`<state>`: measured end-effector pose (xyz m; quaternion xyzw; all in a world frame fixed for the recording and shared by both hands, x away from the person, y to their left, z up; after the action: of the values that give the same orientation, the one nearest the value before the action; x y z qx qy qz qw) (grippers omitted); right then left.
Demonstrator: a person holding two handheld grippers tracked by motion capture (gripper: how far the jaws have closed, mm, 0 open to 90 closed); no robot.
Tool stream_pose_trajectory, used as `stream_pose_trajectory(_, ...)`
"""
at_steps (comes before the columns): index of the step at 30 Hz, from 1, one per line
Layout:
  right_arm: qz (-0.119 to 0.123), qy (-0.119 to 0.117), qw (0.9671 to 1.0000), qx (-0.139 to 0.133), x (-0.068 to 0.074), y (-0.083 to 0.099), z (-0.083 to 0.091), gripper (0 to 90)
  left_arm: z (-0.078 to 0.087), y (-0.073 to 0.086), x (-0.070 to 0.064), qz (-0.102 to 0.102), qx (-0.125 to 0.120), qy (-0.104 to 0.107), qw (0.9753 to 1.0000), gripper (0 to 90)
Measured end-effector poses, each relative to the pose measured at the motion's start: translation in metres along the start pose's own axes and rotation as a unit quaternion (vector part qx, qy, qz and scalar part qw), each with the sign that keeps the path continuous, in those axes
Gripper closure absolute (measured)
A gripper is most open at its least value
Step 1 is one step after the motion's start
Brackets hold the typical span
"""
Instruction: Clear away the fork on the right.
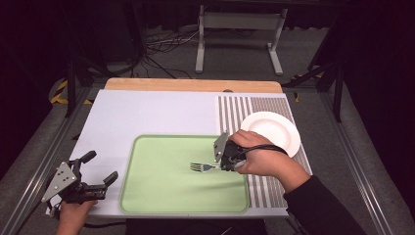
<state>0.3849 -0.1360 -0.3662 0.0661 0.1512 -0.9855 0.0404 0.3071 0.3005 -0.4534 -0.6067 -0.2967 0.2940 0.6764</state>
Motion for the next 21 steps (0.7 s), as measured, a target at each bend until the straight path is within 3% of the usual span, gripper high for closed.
stream_pose_trajectory(3, -0.019, -0.005, 0.9998, -0.004, -0.0007, -0.0022, -0.0003, 78.8, 0.0, 0.0, 0.0, 0.001, -0.001, 0.0, 1.0, 0.0)
stream_pose_trajectory(5, -0.056, -0.005, 0.9984, -0.004, -0.001, -0.0031, -0.0001, 78.8, 0.0, 0.0, -0.0001, 0.001, -0.002, -0.001, 1.0, 0.0)
stream_pose_trajectory(8, -0.115, -0.007, 0.9933, -0.009, -0.0009, -0.0032, -0.0006, 78.8, 0.0003, -0.0002, -0.0002, 0.003, -0.001, 0.0, 1.0, 0.0)
stream_pose_trajectory(9, -0.115, -0.007, 0.9933, -0.009, -0.0009, -0.0032, -0.0006, 78.8, 0.0, 0.0, -0.0002, 0.002, -0.003, -0.002, 1.0, 0.0)
stream_pose_trajectory(13, -0.181, -0.012, 0.9832, -0.019, -0.0012, -0.0035, -0.004, 78.8, 0.0001, -0.0002, -0.0002, 0.0, -0.001, -0.001, 1.0, 0.0)
stream_pose_trajectory(17, -0.226, 0.001, 0.9739, -0.019, -0.0011, -0.0053, -0.0058, 78.8, -0.0001, -0.0001, -0.0001, 0.0, -0.001, 0.0, 1.0, 0.0)
stream_pose_trajectory(21, -0.287, 0.0, 0.9576, -0.023, 0.0005, -0.0066, -0.0085, 78.8, 0.0, -0.0002, -0.0004, -0.001, -0.002, -0.001, 1.0, 0.0)
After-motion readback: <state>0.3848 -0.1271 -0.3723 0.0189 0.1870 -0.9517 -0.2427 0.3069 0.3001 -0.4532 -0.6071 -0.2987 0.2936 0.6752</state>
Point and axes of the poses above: each handheld gripper's, and its own axes: z roughly backward along the jaws, y roughly out of its underside, x roughly to its left, the point moved 1 cm from there along -z, roughly forward along the jaws, and after that the axes turned 3 degrees about -x, right-handed, at the moved point
